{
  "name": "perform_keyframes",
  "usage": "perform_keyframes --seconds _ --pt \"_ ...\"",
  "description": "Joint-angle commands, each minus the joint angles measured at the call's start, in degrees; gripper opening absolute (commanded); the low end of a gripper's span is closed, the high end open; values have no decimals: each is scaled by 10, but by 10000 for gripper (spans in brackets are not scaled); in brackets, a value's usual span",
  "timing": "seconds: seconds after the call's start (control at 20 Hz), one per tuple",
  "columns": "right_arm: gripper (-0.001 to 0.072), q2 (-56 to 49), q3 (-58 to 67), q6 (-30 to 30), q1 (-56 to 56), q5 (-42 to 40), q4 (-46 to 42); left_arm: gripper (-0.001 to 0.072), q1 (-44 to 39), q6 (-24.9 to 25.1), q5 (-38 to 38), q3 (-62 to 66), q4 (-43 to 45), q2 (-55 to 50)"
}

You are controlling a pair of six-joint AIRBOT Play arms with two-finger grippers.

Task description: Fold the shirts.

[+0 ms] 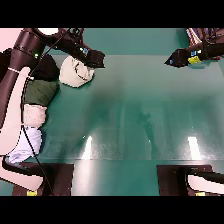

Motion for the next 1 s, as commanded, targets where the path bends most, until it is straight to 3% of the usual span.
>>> perform_keyframes --seconds 0.0,0.6,0.75,0.8,0.85,0.9,0.95 --pt "17 0 0 0 0 0 0 23 0 0 0 0 0 0" --pt "18 0 0 0 0 0 0 23 0 0 2 0 0 0" --pt "18 0 0 0 0 0 6 25 0 2 44 0 -4 0" --pt "18 0 0 0 1 0 6 216 0 3 58 0 20 0" --pt "18 0 0 0 0 0 6 607 0 -6 70 0 74 0" --pt "17 0 0 0 0 1 6 679 0 -35 78 0 147 -2" --pt "17 0 0 0 0 1 6 676 0 -68 80 0 243 -5"
